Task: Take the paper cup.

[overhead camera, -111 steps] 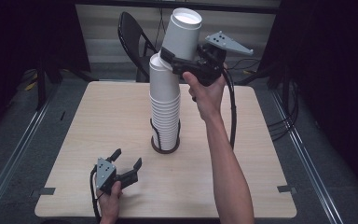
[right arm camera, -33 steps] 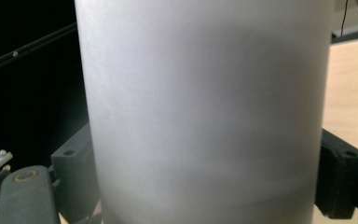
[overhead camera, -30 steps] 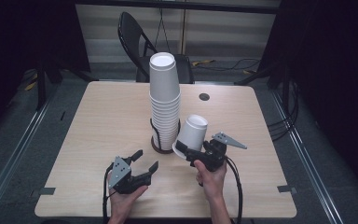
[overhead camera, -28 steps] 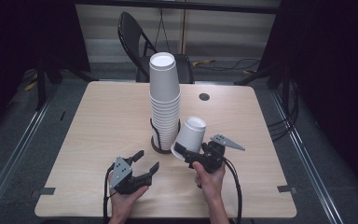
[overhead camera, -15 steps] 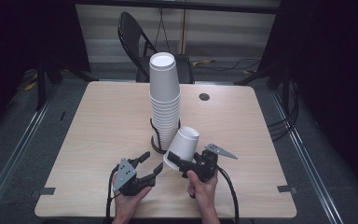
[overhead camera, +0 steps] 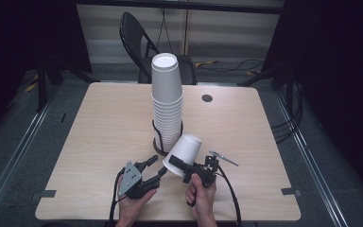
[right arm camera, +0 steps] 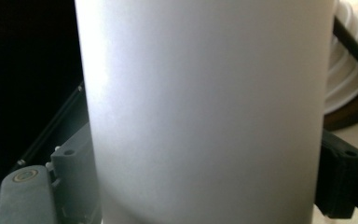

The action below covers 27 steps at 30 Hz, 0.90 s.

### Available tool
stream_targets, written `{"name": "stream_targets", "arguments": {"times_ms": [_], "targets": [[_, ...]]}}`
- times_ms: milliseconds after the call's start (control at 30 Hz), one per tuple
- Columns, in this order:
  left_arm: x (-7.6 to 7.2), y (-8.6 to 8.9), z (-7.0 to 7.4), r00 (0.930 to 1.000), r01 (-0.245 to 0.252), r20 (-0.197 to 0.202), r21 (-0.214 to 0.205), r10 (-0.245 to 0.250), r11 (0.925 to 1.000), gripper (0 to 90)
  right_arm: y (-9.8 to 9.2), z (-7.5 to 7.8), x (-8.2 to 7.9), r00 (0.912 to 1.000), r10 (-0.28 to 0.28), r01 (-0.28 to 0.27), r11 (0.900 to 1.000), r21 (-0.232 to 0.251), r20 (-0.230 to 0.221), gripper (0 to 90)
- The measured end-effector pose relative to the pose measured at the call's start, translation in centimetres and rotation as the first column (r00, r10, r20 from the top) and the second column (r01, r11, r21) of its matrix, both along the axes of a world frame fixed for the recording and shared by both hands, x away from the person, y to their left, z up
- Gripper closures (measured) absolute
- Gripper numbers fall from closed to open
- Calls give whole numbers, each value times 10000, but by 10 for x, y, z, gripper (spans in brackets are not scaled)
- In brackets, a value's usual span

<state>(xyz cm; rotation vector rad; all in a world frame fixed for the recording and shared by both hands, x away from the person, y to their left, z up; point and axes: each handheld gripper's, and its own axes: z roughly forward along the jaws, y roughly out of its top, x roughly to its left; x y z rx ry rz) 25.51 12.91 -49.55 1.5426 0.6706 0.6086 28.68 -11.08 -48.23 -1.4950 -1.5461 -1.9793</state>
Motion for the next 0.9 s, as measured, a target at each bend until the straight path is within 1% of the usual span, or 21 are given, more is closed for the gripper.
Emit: {"name": "stream_targets", "arguments": {"times_ms": [67,133,233,267,333,400,467,500,533,567,633,667,767,800,867,900], "targets": [[0,-1,-1,10000,-25,2,-12,25,10000,532,1,-3,0,9995,15,-5,9994,344,-304,145],[0,-2,-1,9998,-146,114,19,146,9999,558,2,-6,0,9975,120,-66,9969,783,-692,145],[0,-4,-1,9993,-275,247,-12,275,9996,597,4,-9,0,9944,311,-196,9934,1127,-1013,145],[0,-4,-1,9992,-295,264,-69,297,9995,621,6,-10,-1,9934,358,-240,9939,1075,-1087,145],[0,-4,-1,9993,-279,257,-124,282,9995,651,8,-10,-2,9929,448,-324,9932,1115,-1106,145],[0,-5,-1,9988,-382,289,-144,386,9992,678,10,-9,-3,9918,557,-418,9919,1196,-1149,145],[0,-6,0,9984,-461,325,15,460,9989,696,13,-10,-4,9909,664,-518,9909,1239,-1171,145],[0,-7,0,9980,-532,350,79,529,9986,700,14,-9,-5,9898,646,-488,9912,1233,-1269,145],[1,-7,0,9981,-540,303,56,538,9985,701,16,-9,-7,9899,618,-466,9918,1190,-1275,145],[1,-7,-1,9982,-535,253,14,534,9986,701,18,-8,-8,9897,713,-560,9908,1231,-1238,145],[1,-7,-1,9985,-508,220,22,507,9987,720,21,-8,-9,9879,874,-711,9894,1270,-1278,145],[1,-7,0,9982,-552,237,25,551,9985,734,23,-9,-10,9857,992,-812,9880,1316,-1365,144],[1,-9,0,9975,-658,262,118,654,9978,760,27,-10,-10,9846,1016,-853,9895,1166,-1420,144],[1,-9,0,9969,-757,207,186,753,9970,768,28,-10,-11,9844,1007,-855,9904,1083,-1445,143],[2,-8,0,9970,-774,60,17,774,9970,776,30,-11,-11,9841,1004,-867,9914,976,-1463,143],[2,-8,0,9970,-776,69,9,776,9970,780,31,-11,-11,9829,1047,-902,9909,1000,-1512,143]]}}
